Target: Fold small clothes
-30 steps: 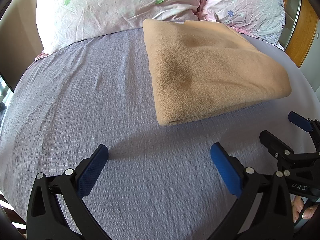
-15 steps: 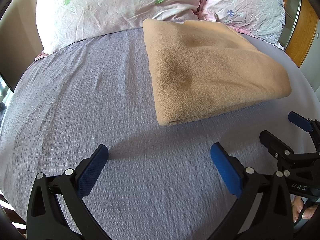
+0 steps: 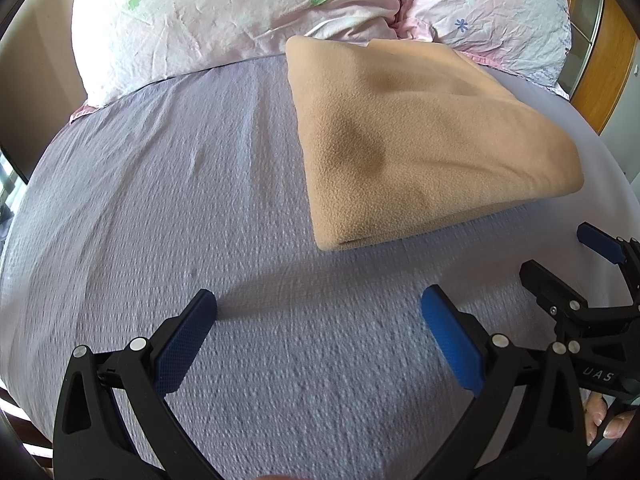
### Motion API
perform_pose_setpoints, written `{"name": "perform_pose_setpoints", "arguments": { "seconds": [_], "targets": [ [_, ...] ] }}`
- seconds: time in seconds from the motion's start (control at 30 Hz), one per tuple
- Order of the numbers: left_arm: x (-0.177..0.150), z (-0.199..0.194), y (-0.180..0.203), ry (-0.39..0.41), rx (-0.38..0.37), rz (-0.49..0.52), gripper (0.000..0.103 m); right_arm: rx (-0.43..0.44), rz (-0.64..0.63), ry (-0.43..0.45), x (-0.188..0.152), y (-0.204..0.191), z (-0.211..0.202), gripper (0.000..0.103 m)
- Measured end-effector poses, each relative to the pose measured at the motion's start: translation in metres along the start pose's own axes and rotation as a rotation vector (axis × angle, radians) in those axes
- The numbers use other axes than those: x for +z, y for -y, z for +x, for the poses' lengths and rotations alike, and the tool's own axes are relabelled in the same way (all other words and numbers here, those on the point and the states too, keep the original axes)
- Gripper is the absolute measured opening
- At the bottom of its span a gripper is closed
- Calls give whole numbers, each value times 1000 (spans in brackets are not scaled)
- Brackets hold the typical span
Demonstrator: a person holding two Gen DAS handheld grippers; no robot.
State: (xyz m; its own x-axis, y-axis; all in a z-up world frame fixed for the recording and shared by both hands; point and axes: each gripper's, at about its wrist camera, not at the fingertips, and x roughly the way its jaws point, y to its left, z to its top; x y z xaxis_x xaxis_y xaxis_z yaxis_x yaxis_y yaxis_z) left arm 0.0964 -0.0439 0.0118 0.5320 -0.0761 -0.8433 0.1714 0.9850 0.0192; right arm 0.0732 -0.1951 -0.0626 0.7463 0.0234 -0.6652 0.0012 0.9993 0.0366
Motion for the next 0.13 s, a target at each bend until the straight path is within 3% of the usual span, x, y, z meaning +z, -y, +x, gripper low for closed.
{"name": "perform_pose_setpoints", "arguments": {
  "seconds": [0.13],
  "targets": [
    [0, 0, 0, 1, 0, 0, 102, 0, 0, 0, 0, 0, 0, 101]
  ]
}}
